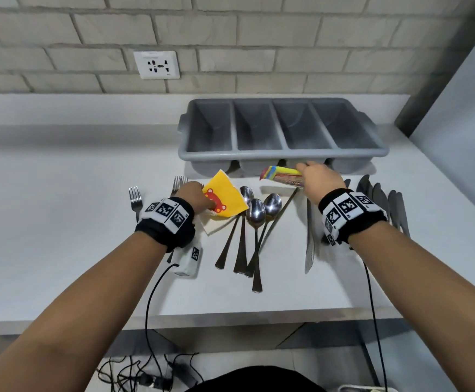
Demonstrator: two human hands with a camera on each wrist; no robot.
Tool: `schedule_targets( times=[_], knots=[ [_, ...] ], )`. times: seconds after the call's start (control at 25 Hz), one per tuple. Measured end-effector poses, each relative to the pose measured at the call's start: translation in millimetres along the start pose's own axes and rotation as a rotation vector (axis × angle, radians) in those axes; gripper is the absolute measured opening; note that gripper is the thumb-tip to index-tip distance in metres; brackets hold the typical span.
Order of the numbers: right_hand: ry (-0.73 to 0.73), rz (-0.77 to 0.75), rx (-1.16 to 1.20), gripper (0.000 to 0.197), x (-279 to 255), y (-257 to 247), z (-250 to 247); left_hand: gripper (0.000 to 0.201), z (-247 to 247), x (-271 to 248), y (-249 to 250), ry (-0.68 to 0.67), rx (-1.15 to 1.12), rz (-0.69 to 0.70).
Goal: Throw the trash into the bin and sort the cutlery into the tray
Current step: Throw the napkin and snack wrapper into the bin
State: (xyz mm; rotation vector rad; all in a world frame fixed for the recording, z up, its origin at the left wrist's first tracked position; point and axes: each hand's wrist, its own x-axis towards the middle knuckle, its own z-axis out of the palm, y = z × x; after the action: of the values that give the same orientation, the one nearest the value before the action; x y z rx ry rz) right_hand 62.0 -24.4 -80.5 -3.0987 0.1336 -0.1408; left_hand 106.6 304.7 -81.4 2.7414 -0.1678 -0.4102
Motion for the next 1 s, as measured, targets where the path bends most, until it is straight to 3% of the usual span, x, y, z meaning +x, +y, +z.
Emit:
schedule_targets(
  times=[0.16, 0.28, 0.44, 0.52, 0.6, 0.72, 0.88, 1.0],
  knots=[
    [0.014, 0.004, 0.012, 0.030, -22, 8, -11, 0.077, 8, -3, 4, 0.082, -0.027, -0.033],
    [0.050, 0.037, 0.063, 0.032, -42, 12, -14, 0.096, 6, 0, 5, 0.011, -0.020, -0.008],
    [0.072, 0.074, 0.123, 0.029, -68, 22, -20, 0.055, -4, -11, 12, -0.089, -0.012, 0.059],
    [0.109, 0.091, 0.185, 0.030, -77, 28, -20, 0.051, -18, -28, 20, -0.055, -0.252, 0.012],
    [0.185, 0.115, 0.314, 0.029, -85, 34, -20, 0.049, -32, -42, 27, 0.064, -0.449, -0.024],
    [0.272, 0.209, 0.567, 0.032, -106, 55, -21, 0.044, -38, -77, 60, 0.145, -0.733, 0.020],
    [0.376, 0.352, 0.837, 0.039, -166, 97, -23, 0.040, 4, -124, 135, -0.086, -0.871, 0.193],
    [0.431, 0.466, 0.952, 0.036, -234, 127, -18, 0.049, 62, -153, 196, -0.266, -0.895, 0.270]
  ],
)
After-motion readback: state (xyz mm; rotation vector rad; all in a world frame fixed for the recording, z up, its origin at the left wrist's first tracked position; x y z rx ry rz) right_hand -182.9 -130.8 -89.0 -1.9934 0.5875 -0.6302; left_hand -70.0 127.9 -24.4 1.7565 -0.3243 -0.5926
